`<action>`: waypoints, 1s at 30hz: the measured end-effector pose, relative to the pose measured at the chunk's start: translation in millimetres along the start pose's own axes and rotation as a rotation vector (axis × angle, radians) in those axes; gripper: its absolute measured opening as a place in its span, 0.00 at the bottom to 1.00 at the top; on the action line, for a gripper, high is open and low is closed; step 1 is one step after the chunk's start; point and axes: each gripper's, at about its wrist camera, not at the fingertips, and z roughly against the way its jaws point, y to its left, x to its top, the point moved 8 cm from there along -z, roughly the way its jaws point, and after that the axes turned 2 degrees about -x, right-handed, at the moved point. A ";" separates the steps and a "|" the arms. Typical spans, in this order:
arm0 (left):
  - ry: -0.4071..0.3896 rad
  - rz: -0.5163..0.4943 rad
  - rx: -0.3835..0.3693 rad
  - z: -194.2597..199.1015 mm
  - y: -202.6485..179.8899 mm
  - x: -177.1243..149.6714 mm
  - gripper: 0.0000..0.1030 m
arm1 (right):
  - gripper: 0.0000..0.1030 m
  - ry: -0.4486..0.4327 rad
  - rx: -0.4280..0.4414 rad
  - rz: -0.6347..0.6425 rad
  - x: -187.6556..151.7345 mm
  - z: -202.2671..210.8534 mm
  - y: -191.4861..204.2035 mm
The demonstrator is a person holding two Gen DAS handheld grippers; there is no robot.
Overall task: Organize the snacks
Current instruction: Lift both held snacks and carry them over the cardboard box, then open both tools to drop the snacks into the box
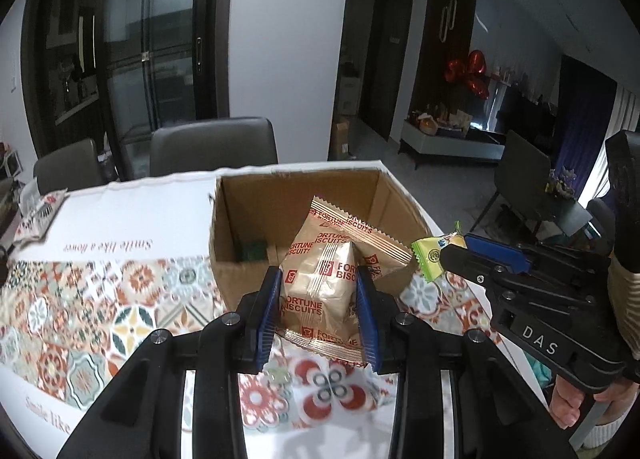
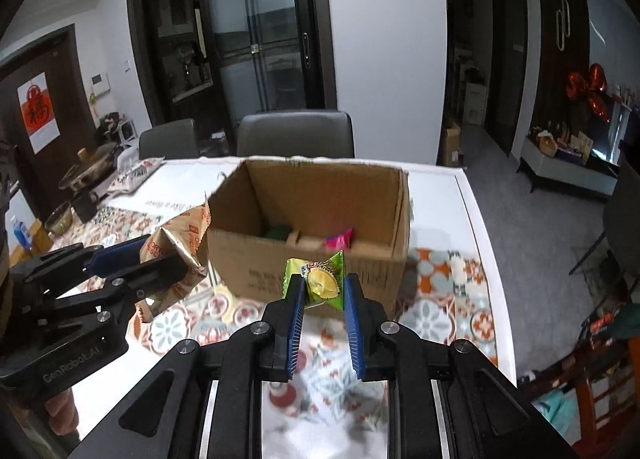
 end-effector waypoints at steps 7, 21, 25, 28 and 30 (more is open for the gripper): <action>-0.021 -0.002 -0.003 -8.3 12.1 33.4 0.35 | 0.21 -0.026 0.004 0.009 36.6 -10.7 0.3; 0.006 -0.021 0.014 -59.0 31.0 66.2 0.35 | 0.21 -0.017 -0.014 0.039 74.2 -51.4 -6.1; 0.050 -0.040 0.041 -84.0 36.1 68.4 0.38 | 0.21 -0.002 -0.027 0.044 77.5 -65.1 -9.9; 0.077 -0.024 0.069 -95.2 41.7 68.2 0.42 | 0.21 0.013 -0.038 0.041 77.9 -76.9 -12.0; 0.085 -0.003 0.077 -95.9 44.3 64.6 0.45 | 0.26 0.023 -0.045 0.023 78.8 -83.0 -16.0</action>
